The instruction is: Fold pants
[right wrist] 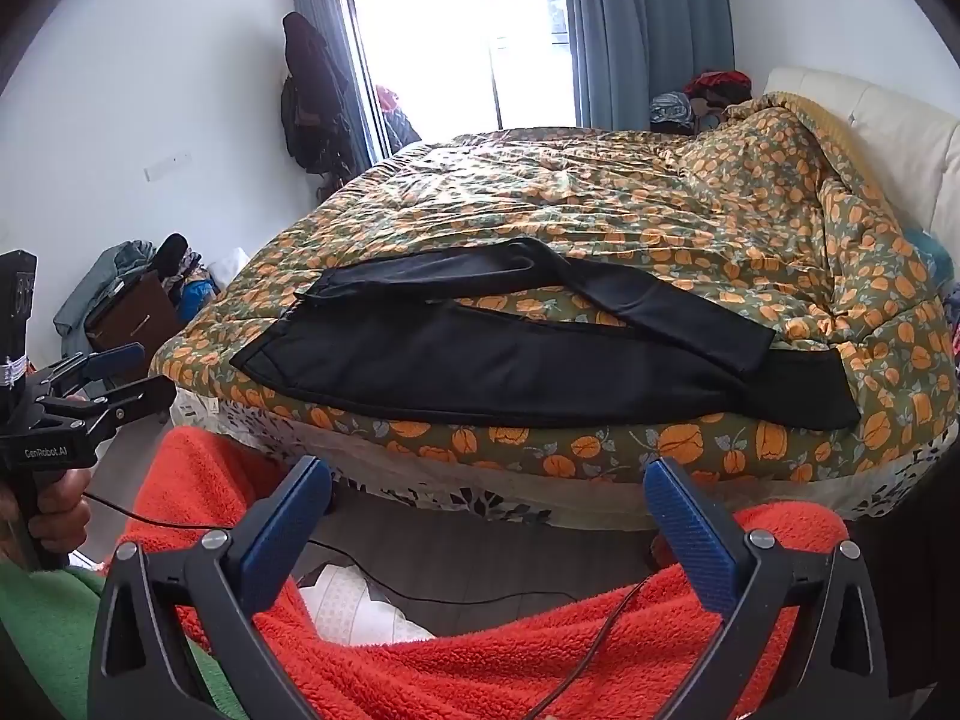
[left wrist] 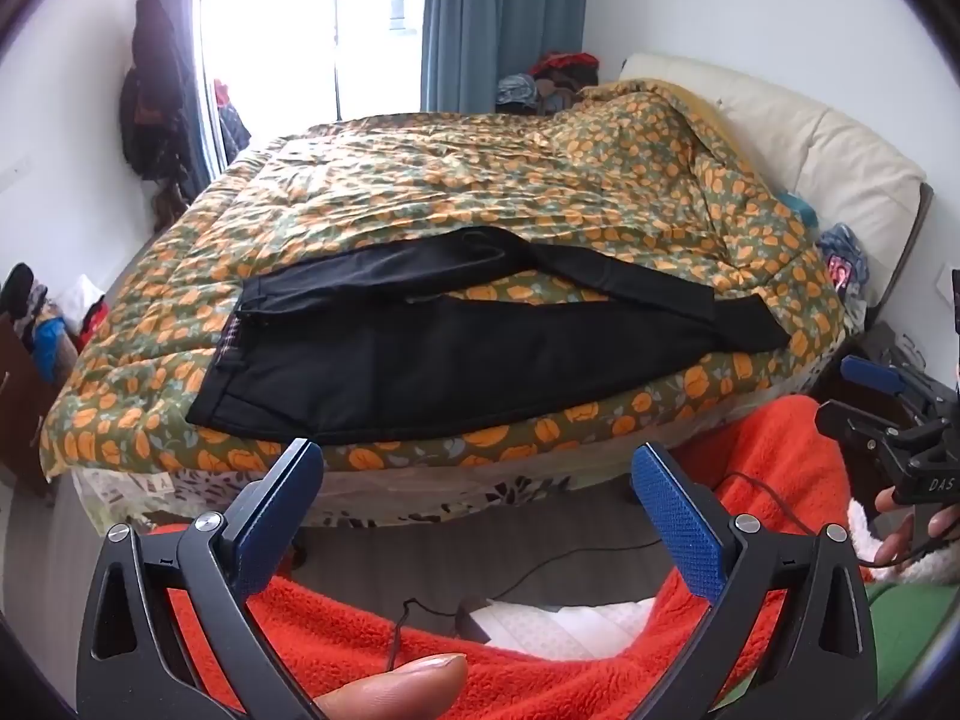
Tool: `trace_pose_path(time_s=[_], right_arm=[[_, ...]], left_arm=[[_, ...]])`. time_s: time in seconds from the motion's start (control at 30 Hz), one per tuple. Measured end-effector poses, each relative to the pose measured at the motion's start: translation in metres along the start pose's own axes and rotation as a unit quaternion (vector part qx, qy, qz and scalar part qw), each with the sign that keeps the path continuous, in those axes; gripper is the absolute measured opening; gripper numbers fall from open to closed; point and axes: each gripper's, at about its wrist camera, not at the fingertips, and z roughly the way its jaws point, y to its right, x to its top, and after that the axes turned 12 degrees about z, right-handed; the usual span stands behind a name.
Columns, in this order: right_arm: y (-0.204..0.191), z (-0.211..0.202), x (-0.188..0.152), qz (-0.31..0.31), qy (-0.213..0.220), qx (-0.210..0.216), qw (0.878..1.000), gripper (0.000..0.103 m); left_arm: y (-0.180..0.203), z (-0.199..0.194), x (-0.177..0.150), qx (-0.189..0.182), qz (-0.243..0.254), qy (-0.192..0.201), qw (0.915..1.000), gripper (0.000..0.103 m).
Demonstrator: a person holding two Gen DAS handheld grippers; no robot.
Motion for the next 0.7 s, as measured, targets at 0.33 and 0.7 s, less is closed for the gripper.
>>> trace_pose_path(time_s=[0.33,0.7], right_arm=[[0.0012,0.0002,0.0002,0.001,0.0,0.001,1.0,0.103],[0.0012,0.0011,-0.0004,0.003,-0.001,0.0,1.0,0.103]], left_arm=[[0.0036,0.0003,-0.0011,-0.002,0.009,0.0,1.0,0.103],[0.0068,-0.0014,0.002,-0.003,0.014,0.004,0.9999,0.103]])
